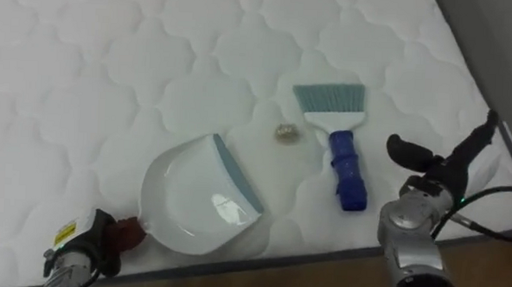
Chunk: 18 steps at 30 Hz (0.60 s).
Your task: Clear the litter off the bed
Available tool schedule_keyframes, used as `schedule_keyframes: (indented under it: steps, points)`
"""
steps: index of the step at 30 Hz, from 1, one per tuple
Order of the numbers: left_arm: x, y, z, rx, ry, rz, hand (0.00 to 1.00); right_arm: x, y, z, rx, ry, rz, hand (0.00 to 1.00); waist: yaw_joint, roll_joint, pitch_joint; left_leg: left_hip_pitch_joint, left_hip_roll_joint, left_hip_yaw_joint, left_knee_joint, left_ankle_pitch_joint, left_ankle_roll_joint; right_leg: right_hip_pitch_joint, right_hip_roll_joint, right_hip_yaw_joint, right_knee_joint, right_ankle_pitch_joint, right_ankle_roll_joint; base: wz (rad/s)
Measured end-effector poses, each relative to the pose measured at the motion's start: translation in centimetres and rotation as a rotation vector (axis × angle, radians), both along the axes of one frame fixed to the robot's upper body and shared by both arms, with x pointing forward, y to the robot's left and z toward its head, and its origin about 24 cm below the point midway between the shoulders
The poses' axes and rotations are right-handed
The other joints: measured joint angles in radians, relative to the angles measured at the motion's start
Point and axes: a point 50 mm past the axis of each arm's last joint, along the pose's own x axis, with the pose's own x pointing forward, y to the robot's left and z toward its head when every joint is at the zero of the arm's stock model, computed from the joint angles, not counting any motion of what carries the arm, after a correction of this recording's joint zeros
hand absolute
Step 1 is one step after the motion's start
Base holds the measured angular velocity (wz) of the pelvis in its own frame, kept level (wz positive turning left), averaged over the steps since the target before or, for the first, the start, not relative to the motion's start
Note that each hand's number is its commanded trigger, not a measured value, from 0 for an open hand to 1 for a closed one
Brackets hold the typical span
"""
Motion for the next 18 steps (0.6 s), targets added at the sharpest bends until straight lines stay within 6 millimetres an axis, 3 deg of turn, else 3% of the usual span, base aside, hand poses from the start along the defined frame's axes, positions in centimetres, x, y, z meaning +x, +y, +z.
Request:
schedule_keyframes:
  steps: [1, 6, 10, 18]
  points:
    - [0.9, -0.2, 0.5, 0.0, -0.02, -0.014, 1.0, 0.8, 0.3, 0.5, -0.007, -0.01, 0.012, 0.0, 0.0, 0.0, 0.011, -0.023, 0.005, -0.002, 0.017, 0.0, 0.0, -0.019, 0.0, -0.001, 0.011, 0.001, -0.002, 0.07]
    - [2.7, -0.5, 1.6, -0.018, -0.074, -0.039, 1.0, 1.9, 0.8, 1.0, -0.025, -0.02, 0.052, 0.0, 0.004, 0.003, 0.017, -0.122, 0.012, -0.005, 0.091, -0.003, 0.003, -0.099, -0.008, -0.021, 0.065, -0.002, -0.01, 0.11]
    - [4.9, -0.7, 3.1, -0.018, -0.136, -0.066, 1.0, 2.4, 0.8, 0.5, -0.017, 0.038, 0.101, 0.0, 0.015, 0.015, 0.031, -0.227, 0.019, -0.012, 0.16, -0.014, 0.007, -0.198, -0.012, -0.025, 0.128, -0.006, -0.015, 0.02]
    - [7.3, -0.7, 5.3, 0.001, -0.216, -0.121, 1.0, 2.4, -0.1, -1.0, 0.014, 0.171, 0.149, 0.0, 0.031, 0.017, 0.036, -0.355, 0.022, -0.025, 0.241, -0.014, 0.007, -0.316, -0.021, -0.038, 0.203, -0.025, -0.029, 0.05]
